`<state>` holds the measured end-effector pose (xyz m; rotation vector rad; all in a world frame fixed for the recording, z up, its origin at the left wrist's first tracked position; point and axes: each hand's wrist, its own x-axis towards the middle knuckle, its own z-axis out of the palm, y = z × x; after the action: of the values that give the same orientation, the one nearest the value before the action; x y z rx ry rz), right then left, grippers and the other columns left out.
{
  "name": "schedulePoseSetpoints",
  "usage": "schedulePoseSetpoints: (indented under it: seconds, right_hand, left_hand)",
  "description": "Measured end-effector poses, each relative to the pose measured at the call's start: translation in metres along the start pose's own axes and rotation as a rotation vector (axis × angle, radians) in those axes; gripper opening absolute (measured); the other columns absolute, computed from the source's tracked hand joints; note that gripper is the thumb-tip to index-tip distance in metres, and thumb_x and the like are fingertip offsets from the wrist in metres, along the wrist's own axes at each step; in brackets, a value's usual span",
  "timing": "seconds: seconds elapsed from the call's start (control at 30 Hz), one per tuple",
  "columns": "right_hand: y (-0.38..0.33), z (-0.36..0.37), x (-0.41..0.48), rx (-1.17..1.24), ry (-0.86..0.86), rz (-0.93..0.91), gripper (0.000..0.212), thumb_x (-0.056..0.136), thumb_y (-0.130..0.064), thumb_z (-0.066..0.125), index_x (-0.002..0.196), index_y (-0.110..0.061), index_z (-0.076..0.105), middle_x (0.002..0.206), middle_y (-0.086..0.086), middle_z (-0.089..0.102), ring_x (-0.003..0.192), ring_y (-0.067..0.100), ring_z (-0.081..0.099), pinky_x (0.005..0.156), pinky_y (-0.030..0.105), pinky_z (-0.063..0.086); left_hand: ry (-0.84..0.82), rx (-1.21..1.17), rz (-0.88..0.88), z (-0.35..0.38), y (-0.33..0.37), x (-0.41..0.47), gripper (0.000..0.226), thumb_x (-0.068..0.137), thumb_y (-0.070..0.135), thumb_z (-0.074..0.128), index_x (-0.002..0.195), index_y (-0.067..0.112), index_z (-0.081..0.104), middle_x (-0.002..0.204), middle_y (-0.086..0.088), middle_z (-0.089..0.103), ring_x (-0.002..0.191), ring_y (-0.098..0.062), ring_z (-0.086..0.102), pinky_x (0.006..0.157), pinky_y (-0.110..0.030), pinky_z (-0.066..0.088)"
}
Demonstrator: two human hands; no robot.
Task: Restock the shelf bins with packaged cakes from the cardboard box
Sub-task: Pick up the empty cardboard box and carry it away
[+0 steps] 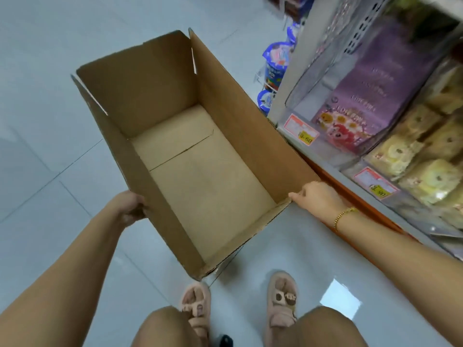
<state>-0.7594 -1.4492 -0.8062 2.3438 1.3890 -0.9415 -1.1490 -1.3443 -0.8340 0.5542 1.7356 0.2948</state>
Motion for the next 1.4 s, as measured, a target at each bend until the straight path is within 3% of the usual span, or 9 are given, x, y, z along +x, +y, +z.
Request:
schedulePoseSetpoints:
  seconds: [0.13, 0.2, 0.37, 0.47, 0.7, 0.97, 1.2, 1.3, 1.4]
  right_hand:
    - [-0.012, -0.007, -0.059, 1.083, -0.343, 0.369, 0.053, 0.086, -0.046, 0.066, 0.121, -0.009, 0.051, 0.11, 0.019, 0.057, 0.09, 0.035, 0.068, 0.074, 0.04, 0.059]
    - [-0.027, -0.012, -0.097, 1.192, -0.419, 0.388, 0.06, 0.086, -0.052, 0.062, 0.126, -0.011, 0.046, 0.115, 0.02, 0.056, 0.095, 0.034, 0.068, 0.075, 0.036, 0.058]
    - [-0.079, -0.063, -0.184, 0.913, -0.113, 0.17, 0.035, 0.091, -0.049, 0.057, 0.096, -0.014, 0.064, 0.093, 0.003, 0.067, 0.085, 0.023, 0.066, 0.082, 0.039, 0.055]
    - [-0.117, -0.118, -0.212, 0.657, 0.133, 0.012, 0.02, 0.095, -0.024, 0.053, 0.082, -0.009, 0.061, 0.081, -0.002, 0.054, 0.079, 0.02, 0.055, 0.062, 0.029, 0.037]
    - [-0.196, -0.227, -0.227, 0.429, 0.282, -0.163, 0.013, 0.084, -0.01, 0.06, 0.096, -0.014, 0.057, 0.102, 0.0, 0.042, 0.098, 0.023, 0.049, 0.071, 0.026, 0.03]
    - [-0.285, -0.295, -0.229, 0.596, 0.366, -0.213, 0.01, 0.09, -0.02, 0.06, 0.098, -0.016, 0.057, 0.109, 0.006, 0.055, 0.098, 0.02, 0.052, 0.08, 0.029, 0.038]
    - [-0.363, -0.391, -0.172, 0.653, 0.483, -0.271, 0.015, 0.089, -0.019, 0.061, 0.079, -0.013, 0.051, 0.097, 0.008, 0.053, 0.075, 0.011, 0.045, 0.057, 0.012, 0.031]
    - [-0.391, -0.425, -0.124, 0.709, 0.497, -0.243, 0.014, 0.088, -0.02, 0.063, 0.092, -0.01, 0.053, 0.11, 0.01, 0.05, 0.078, 0.012, 0.048, 0.061, 0.017, 0.034]
    - [-0.419, -0.466, -0.084, 0.826, 0.494, -0.145, 0.046, 0.086, -0.029, 0.069, 0.12, -0.006, 0.046, 0.13, 0.014, 0.042, 0.094, 0.018, 0.046, 0.078, 0.023, 0.034]
  left_hand:
    - [0.071, -0.138, -0.045, -0.024, 0.01, -0.054, 0.035, 0.08, -0.023, 0.029, 0.076, 0.005, 0.05, 0.051, -0.009, 0.057, 0.034, -0.013, 0.056, 0.036, -0.023, 0.049]
    - [0.076, -0.186, -0.081, -0.044, 0.021, -0.089, 0.035, 0.081, -0.023, 0.026, 0.073, 0.004, 0.048, 0.048, -0.008, 0.054, 0.031, -0.014, 0.053, 0.034, -0.024, 0.049]
    - [0.127, -0.264, -0.178, -0.105, 0.048, -0.178, 0.035, 0.084, -0.021, 0.022, 0.068, 0.005, 0.039, 0.049, -0.01, 0.043, 0.022, -0.01, 0.038, 0.03, -0.018, 0.042]
    - [0.182, -0.407, -0.229, -0.137, 0.057, -0.215, 0.035, 0.079, -0.022, 0.023, 0.066, 0.008, 0.035, 0.036, -0.003, 0.039, 0.021, -0.008, 0.031, 0.029, -0.011, 0.033]
    - [0.207, -0.554, -0.175, -0.203, 0.117, -0.265, 0.036, 0.085, -0.02, 0.026, 0.066, 0.011, 0.032, 0.058, -0.005, 0.036, 0.029, -0.008, 0.03, 0.03, -0.009, 0.028]
    - [0.225, -0.607, 0.069, -0.268, 0.236, -0.27, 0.037, 0.083, -0.022, 0.028, 0.071, 0.011, 0.041, 0.058, -0.008, 0.046, 0.036, -0.013, 0.039, 0.031, -0.013, 0.036]
    - [0.212, -0.587, 0.182, -0.296, 0.347, -0.224, 0.033, 0.076, -0.024, 0.038, 0.075, 0.009, 0.046, 0.074, -0.01, 0.049, 0.059, -0.024, 0.046, 0.045, -0.026, 0.05]
    - [0.188, -0.55, 0.18, -0.308, 0.405, -0.194, 0.032, 0.08, -0.024, 0.037, 0.071, 0.006, 0.043, 0.064, -0.011, 0.048, 0.047, -0.023, 0.05, 0.035, -0.021, 0.048]
    - [0.167, -0.469, 0.16, -0.32, 0.468, -0.173, 0.034, 0.082, -0.023, 0.036, 0.064, 0.005, 0.039, 0.035, -0.006, 0.045, 0.025, -0.015, 0.047, 0.031, -0.021, 0.045]
